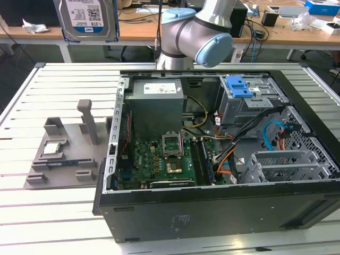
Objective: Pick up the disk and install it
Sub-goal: 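Pick up the disk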
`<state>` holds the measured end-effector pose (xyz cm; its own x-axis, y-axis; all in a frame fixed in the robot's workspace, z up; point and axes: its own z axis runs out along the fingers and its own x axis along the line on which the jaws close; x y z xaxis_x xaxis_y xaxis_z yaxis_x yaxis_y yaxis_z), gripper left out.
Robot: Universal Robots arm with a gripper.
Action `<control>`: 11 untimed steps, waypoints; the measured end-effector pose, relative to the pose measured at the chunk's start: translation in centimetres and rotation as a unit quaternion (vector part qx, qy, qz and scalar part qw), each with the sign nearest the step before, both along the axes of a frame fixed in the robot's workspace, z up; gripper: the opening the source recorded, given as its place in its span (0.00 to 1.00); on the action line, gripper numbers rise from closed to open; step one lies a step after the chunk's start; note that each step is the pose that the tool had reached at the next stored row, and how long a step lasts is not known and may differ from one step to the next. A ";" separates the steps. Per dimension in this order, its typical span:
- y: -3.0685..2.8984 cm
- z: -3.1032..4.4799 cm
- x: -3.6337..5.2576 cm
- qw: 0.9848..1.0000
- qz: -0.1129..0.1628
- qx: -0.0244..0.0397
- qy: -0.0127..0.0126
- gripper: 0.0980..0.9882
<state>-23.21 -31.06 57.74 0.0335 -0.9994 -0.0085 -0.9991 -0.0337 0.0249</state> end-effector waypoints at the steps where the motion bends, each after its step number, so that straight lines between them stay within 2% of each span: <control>1: 0.00 0.00 0.33 1.000 0.000 0.000 0.000 0.30; 11: 0.00 0.00 3.33 1.000 0.000 0.000 0.000 0.30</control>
<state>-19.88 -31.06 57.74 0.0334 -0.9994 -0.0085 -0.9991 -0.0336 0.0253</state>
